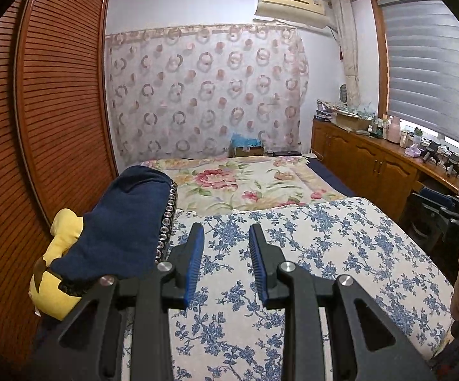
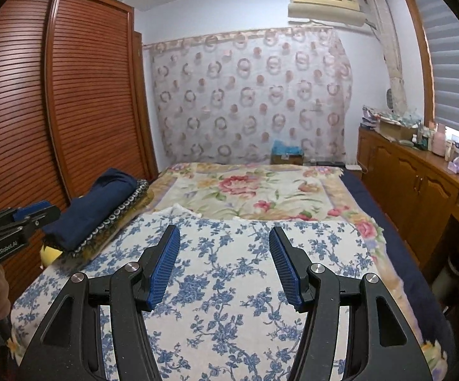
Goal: Fold small clothes
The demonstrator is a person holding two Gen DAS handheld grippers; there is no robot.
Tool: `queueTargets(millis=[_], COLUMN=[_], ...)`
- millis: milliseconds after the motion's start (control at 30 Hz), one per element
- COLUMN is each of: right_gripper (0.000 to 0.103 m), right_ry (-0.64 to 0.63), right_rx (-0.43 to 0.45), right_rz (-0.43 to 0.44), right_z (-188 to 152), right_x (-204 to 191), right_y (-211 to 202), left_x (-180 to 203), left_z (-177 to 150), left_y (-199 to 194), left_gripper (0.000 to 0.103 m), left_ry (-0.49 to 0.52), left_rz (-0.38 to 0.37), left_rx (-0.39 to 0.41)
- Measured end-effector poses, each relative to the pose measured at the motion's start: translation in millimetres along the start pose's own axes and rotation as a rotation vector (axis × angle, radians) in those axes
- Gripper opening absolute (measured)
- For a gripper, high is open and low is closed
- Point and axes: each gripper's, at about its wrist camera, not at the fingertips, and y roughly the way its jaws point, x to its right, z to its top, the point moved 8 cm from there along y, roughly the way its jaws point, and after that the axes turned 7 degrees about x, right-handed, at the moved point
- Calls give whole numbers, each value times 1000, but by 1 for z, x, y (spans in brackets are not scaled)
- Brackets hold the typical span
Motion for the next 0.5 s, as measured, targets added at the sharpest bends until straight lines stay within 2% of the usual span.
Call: queueTargets(millis=[500], right_gripper=[60], right_ry=[0], right_rx=[2], right_rz=[-5], right_z=[-1], right_x=[2], right_y=[-2], left_x=[1], left_z=[-1], left_y=[-1], left_gripper=[28], left_ry=[-4], left_rz=[8], left_rx=[4])
